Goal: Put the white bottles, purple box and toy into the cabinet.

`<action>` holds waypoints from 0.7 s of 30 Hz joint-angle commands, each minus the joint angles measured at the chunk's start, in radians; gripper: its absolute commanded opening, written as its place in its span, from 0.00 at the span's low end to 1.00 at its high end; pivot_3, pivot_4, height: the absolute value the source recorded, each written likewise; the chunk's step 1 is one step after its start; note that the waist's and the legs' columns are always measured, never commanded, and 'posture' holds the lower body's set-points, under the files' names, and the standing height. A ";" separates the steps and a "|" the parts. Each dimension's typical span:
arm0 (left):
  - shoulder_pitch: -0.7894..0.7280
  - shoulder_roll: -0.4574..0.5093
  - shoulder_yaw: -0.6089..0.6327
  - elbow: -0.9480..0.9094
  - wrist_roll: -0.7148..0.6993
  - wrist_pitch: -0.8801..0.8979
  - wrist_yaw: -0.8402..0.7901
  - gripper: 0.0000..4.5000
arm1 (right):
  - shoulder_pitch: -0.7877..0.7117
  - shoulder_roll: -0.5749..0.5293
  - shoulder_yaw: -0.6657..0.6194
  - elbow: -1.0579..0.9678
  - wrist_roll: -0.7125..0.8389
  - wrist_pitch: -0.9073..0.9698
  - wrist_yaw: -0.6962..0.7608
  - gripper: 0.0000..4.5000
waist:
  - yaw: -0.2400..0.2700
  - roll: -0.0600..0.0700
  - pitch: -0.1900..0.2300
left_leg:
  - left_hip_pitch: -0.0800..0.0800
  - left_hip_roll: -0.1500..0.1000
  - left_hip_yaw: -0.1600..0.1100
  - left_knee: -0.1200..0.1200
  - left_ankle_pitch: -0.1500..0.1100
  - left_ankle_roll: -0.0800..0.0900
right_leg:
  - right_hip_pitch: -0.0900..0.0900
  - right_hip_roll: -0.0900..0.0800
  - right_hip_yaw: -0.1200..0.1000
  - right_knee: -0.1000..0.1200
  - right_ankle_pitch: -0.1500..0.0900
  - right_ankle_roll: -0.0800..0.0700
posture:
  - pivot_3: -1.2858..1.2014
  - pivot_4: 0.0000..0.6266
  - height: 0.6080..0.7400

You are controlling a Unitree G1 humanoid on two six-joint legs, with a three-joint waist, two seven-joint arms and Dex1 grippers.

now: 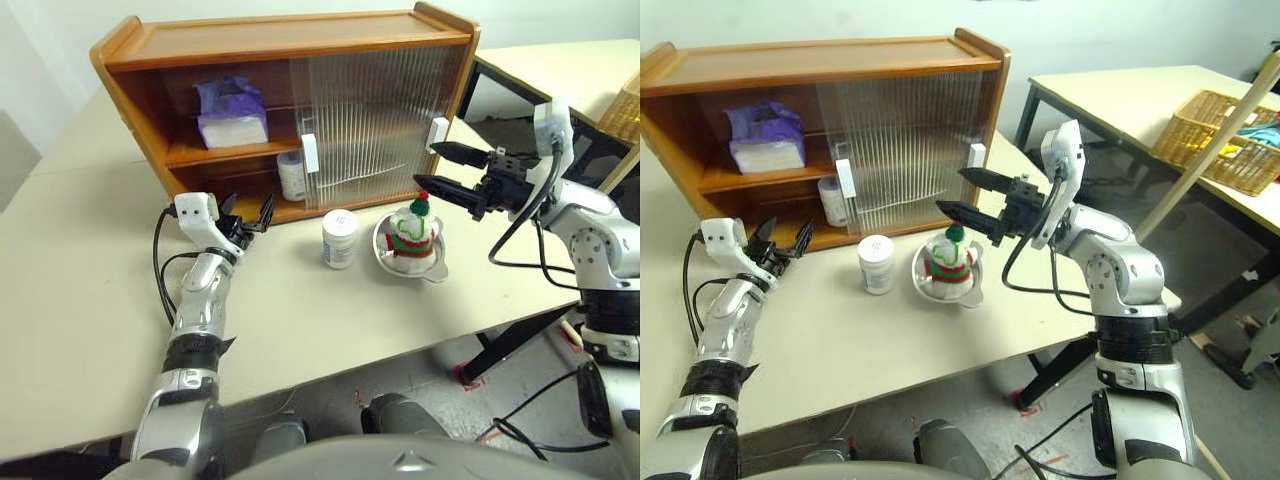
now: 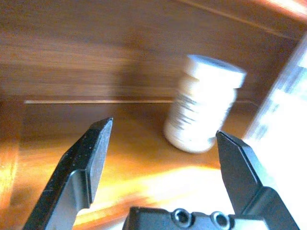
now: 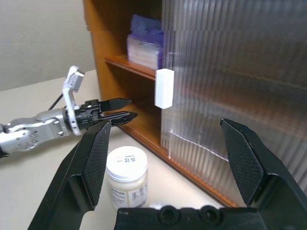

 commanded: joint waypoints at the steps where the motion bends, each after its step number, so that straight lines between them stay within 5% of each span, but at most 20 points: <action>1: 0.070 0.051 -0.043 -0.129 -0.038 0.063 -0.131 0.99 | -0.015 0.000 0.005 0.014 -0.010 -0.012 0.008 1.00 | 0.011 0.000 0.000 | 0.000 0.000 0.000 0.000 0.000 0.000 | 0.000 0.000 0.000 0.000 0.000 -0.001 | 0.46 0.00 1.00; 10: 0.127 0.190 -0.122 -0.146 -0.112 0.116 -0.504 0.99 | -0.023 0.011 0.009 0.025 -0.010 -0.019 0.005 1.00 | 0.053 0.002 -0.001 | -0.002 0.008 -0.011 -0.003 -0.002 -0.004 | -0.009 -0.002 0.005 0.002 0.003 -0.013 | 0.46 0.00 1.00; 14: 0.119 0.204 -0.182 -0.141 -0.104 0.123 -0.614 0.99 | -0.018 0.010 0.006 0.021 -0.009 -0.018 0.004 1.00 | 0.058 0.003 -0.002 | -0.009 0.014 -0.012 -0.002 -0.002 -0.004 | -0.016 -0.002 0.004 0.002 0.011 -0.027 | 0.45 0.00 1.00; 21: 0.088 0.179 -0.233 -0.118 -0.106 0.124 -0.699 0.99 | -0.009 0.000 -0.002 0.007 -0.004 -0.013 -0.003 1.00 | 0.055 0.003 -0.002 | -0.011 0.017 -0.011 -0.004 -0.002 -0.003 | -0.019 0.002 0.003 0.002 0.010 -0.025 | 0.44 0.00 1.00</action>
